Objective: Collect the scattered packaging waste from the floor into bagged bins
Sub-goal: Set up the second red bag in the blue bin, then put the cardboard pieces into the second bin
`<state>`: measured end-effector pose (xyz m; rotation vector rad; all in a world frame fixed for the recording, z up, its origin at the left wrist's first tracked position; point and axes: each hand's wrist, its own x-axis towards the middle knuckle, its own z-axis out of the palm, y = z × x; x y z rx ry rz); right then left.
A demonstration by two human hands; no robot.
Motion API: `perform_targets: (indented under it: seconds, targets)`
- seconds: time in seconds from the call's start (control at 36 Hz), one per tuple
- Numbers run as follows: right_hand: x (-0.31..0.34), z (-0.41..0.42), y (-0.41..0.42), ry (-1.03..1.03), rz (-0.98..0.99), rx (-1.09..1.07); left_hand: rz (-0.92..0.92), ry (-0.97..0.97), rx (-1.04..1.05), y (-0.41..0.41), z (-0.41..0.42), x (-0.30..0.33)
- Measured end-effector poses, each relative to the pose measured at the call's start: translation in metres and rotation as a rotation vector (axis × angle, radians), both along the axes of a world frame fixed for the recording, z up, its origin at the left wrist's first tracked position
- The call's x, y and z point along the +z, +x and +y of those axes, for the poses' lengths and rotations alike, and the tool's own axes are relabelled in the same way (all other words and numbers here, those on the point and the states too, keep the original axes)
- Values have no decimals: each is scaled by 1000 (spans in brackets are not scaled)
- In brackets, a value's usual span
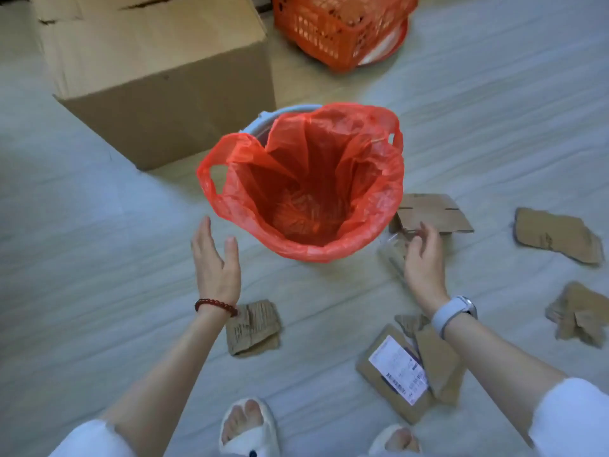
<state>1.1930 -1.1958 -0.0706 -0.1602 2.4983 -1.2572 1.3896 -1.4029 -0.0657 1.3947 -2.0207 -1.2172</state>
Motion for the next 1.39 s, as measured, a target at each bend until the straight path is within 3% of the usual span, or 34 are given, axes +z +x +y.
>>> perform_targets:
  seconds: [0.06, 0.14, 0.22, 0.28, 0.44, 0.56, 0.69, 0.83, 0.97, 1.06, 1.14, 1.25, 1.33, 1.39]
  targets:
    - [-25, 36, 20, 158, -103, 105, -151, 76, 0, 36, 20, -26]
    - [-70, 87, 48, 474, -235, 530, -484, 129, -185, 78, 39, -75]
    - [-113, 120, 66, 835, -139, 1115, -789, 117, -465, 99, 47, -119]
    - [-133, 130, 71, 1014, -27, 1347, -920, 90, -596, 100, 48, -140]
    - [-170, 129, 71, 1095, 145, 1482, -980, 0, -724, 98, 27, -189]
    - [-172, 129, 68, 1094, 237, 1442, -1009, -218, -766, 90, 32, -194]
    - [-164, 108, 56, 1039, 48, 1440, -884, -109, -919, 68, 29, -184]
    - [-135, 74, 41, 874, -152, 1317, -738, -375, -1195, 27, 35, -142]
    - [-67, 57, 19, 670, -174, 1117, -587, -499, -1315, -12, 52, -82]
    - [-22, 58, -6, 570, -53, 969, -393, -623, -1366, -28, 60, -45]
    - [32, 62, -34, 431, 49, 807, -55, -656, -1281, -45, 62, -3]
    - [92, 69, -62, 155, 71, 612, 300, -498, -1103, -71, 48, 58]
    - [116, 60, -74, -30, 94, 482, 444, -342, -893, -87, 27, 88]
    - [121, 43, -77, -147, 139, 375, 475, -342, -739, -95, 12, 97]
